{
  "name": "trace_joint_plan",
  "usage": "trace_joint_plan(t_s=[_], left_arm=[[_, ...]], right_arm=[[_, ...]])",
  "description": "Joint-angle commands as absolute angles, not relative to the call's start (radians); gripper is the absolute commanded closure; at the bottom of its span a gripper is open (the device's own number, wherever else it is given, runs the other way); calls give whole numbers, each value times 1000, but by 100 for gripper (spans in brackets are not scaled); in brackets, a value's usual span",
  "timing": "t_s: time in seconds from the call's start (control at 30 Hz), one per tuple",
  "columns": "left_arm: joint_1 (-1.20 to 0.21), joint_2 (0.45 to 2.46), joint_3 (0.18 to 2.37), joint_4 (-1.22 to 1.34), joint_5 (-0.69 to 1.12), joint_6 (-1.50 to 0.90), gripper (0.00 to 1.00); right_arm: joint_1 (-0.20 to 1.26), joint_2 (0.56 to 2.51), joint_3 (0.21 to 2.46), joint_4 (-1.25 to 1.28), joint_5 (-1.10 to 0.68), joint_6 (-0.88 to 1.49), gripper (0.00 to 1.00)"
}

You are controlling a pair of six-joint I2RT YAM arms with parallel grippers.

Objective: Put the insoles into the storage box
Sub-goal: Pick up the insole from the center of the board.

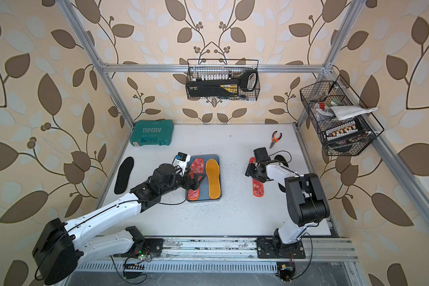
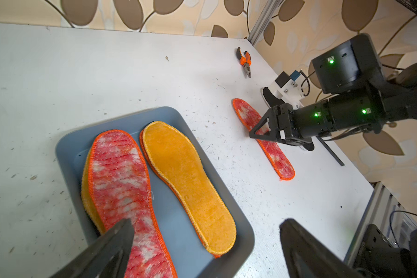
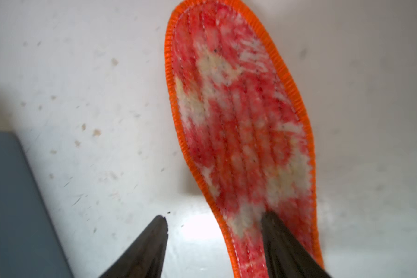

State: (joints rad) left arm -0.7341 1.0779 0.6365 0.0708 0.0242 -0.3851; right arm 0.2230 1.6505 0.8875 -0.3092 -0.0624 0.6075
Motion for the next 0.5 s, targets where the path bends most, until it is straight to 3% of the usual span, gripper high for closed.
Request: trace_joint_plan(t_s=[0.0, 0.27, 0.47], left_arm=[[-736, 1058, 643, 79, -18, -353, 1], [-736, 1125, 669, 80, 20, -363, 1], [-736, 1130, 684, 67, 45, -363, 1]], right_arm=[[279, 1662, 813, -304, -166, 713, 36], [328, 1626, 763, -170, -292, 836, 35], [326, 1483, 808, -303, -276, 759, 33]])
